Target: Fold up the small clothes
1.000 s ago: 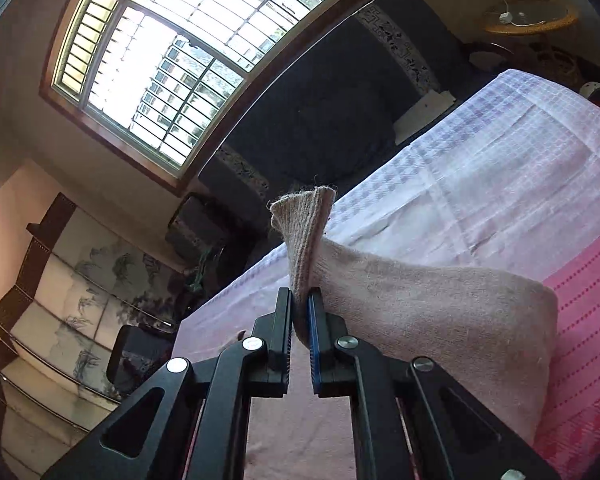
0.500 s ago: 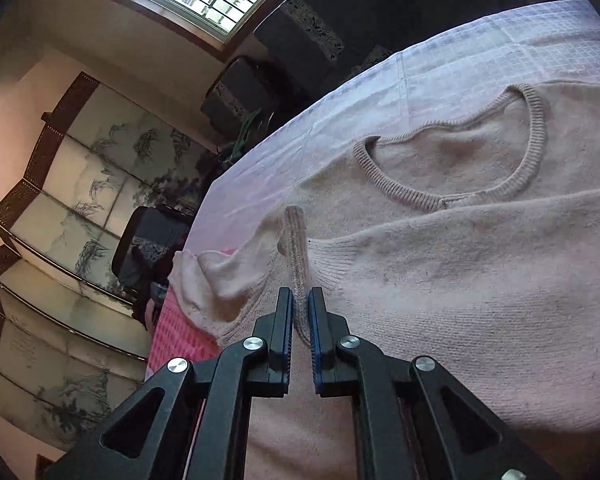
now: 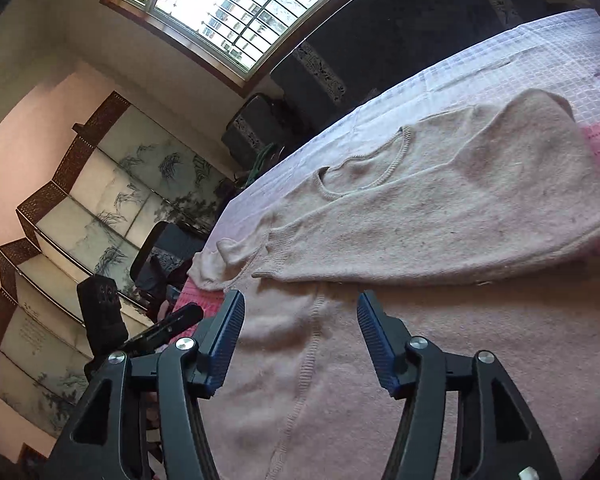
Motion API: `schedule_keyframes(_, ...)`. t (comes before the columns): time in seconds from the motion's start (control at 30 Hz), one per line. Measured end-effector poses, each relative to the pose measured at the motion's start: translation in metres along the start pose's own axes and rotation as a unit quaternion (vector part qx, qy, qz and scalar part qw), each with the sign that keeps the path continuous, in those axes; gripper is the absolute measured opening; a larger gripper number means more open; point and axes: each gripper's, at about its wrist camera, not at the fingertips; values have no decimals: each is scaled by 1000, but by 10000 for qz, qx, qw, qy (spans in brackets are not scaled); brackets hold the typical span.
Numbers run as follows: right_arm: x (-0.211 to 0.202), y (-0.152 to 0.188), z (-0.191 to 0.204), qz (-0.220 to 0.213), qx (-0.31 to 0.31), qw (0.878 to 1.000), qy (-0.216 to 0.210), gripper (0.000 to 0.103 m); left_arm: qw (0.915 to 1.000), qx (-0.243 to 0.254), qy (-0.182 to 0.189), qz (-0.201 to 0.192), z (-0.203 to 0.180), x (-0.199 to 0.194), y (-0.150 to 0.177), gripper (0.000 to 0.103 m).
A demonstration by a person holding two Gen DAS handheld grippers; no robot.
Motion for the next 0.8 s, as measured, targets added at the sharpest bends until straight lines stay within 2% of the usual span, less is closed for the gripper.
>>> schedule_keyframes(0.07,-15,11,-10,-79,-12,9998,163,58,9993,-68,76,349,3,22,-21,98)
schedule_keyframes(0.1,-22,17,-17,-100,-24,9996,248,58,9986,-136,175,471,5,31,-28,88)
schedule_keyframes(0.13,-25,21,-21,-104,-63,9995,298,58,9976,-120,290,611,6,40,-34,82)
schedule_keyframes(0.17,-27,25,-25,-101,-110,9993,344,58,9966,-105,263,779,6,51,-40,72)
schedule_keyframes(0.2,-29,27,-30,-95,-132,9990,424,58,9955,-148,195,916,6,60,-45,69)
schedule_keyframes(0.27,-28,30,-36,-54,-97,9990,436,58,9964,-183,198,805,4,64,-51,69)
schedule_keyframes(0.33,-24,31,-43,-20,-7,9993,371,58,9958,-223,337,824,3,68,-55,60)
schedule_keyframes(0.37,-24,32,-47,-14,35,9994,355,58,9960,-223,279,821,2,71,-59,29)
schedule_keyframes(0.4,-24,33,-52,4,79,9995,300,58,9957,-229,188,882,0,75,-62,6)
schedule_keyframes(0.47,-25,34,-58,-28,187,9996,196,58,9971,-278,142,700,-4,74,-66,6)
schedule_keyframes(0.63,-38,38,-76,-353,573,9977,11,61,9989,-235,-295,-262,-5,35,-75,6)
schedule_keyframes(0.73,-40,38,-86,-440,779,9958,-210,61,9981,-251,-525,-211,6,39,-76,6)
schedule_keyframes(0.8,-39,38,-85,-455,758,9959,-202,61,9964,-231,-793,-177,12,47,-72,6)
Point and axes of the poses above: each gripper's, at about its wrist camera, not at the fingertips, and x roughly the way its jaws point, z to its left, y to its underside, and after that the axes turned 15 degrees about z, right-handed
